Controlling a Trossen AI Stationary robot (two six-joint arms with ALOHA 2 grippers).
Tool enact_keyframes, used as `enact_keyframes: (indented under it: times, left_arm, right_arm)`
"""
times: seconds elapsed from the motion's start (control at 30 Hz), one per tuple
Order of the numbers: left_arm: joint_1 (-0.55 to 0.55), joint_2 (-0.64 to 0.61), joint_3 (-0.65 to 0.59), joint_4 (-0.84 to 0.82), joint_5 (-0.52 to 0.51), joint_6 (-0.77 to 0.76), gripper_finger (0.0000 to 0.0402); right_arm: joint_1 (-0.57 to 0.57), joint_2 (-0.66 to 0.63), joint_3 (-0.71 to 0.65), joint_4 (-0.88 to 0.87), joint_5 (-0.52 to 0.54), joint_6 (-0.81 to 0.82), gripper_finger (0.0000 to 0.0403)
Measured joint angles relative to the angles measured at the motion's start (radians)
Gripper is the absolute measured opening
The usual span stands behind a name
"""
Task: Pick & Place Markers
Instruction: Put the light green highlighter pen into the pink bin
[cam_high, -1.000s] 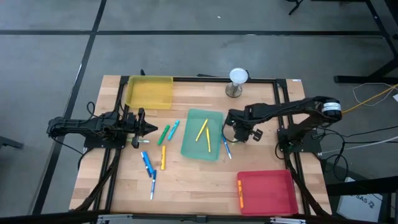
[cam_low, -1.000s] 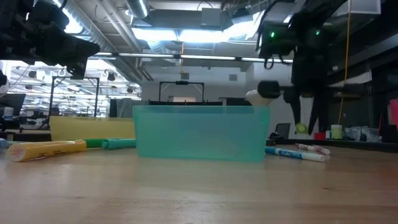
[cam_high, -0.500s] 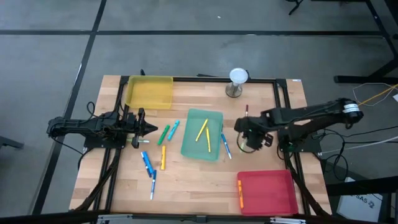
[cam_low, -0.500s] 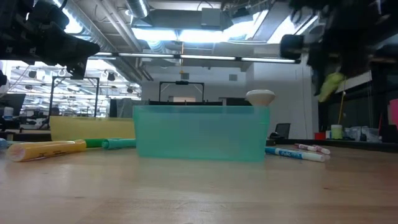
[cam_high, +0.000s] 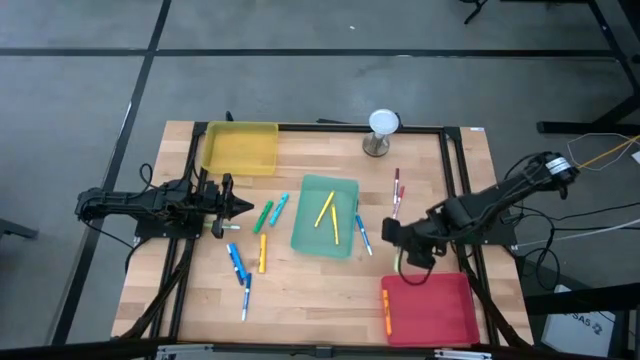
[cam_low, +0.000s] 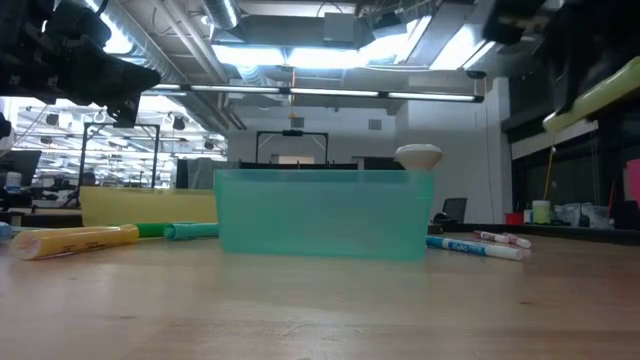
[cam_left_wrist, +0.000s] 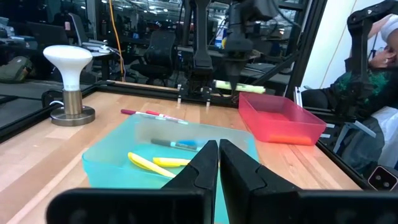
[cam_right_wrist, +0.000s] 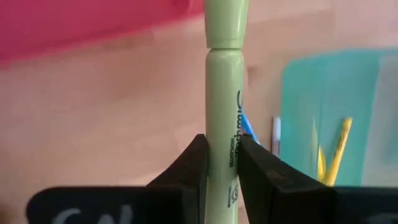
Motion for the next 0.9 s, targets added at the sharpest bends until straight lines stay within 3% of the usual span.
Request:
enact_keyframes:
  times: [0.6, 0.9]
  left_arm:
    - [0.000, 0.000, 0.000, 0.000, 0.000, 0.000, 0.0010]
    - [0.000, 0.000, 0.000, 0.000, 0.000, 0.000, 0.0010]
  right_arm:
    - [0.328, 0.230, 0.160, 0.001, 0.046, 0.115, 0.0065]
    - [0.437, 0.389, 0.264, 0.011, 0.043, 0.138, 0.0065]
